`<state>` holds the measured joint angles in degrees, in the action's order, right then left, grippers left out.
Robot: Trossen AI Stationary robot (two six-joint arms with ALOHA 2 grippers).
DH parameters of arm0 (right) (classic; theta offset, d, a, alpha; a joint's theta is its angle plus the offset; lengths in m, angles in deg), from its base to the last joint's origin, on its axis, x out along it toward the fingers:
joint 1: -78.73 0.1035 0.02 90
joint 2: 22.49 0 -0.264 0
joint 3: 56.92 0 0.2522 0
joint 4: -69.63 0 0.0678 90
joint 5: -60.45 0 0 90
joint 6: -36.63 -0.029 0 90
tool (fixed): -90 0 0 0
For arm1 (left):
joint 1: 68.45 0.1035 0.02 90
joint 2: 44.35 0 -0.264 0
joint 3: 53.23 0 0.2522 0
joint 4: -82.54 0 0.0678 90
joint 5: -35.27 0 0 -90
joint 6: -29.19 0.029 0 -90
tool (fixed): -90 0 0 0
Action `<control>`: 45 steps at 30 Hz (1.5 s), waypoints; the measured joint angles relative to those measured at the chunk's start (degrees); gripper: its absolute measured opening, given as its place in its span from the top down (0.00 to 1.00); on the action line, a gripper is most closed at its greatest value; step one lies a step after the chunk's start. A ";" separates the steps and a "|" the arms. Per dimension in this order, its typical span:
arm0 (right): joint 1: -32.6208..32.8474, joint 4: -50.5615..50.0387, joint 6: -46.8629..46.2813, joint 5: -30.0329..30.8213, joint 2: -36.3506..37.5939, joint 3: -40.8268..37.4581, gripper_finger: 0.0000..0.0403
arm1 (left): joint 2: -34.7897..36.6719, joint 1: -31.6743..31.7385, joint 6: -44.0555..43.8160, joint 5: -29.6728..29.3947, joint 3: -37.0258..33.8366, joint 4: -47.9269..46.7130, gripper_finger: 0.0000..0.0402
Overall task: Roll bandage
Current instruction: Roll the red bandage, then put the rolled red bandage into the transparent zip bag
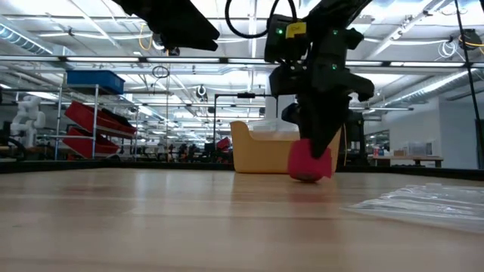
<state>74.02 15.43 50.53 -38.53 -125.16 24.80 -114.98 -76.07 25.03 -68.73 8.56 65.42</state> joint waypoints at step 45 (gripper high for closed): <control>37.66 -13.02 -39.94 29.87 0.90 9.33 0.63 | -0.55 -7.25 1.92 -5.86 -0.02 4.51 0.51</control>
<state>111.69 2.41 10.58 -8.66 -124.27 34.14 -115.52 -83.32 26.95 -74.59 8.54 69.93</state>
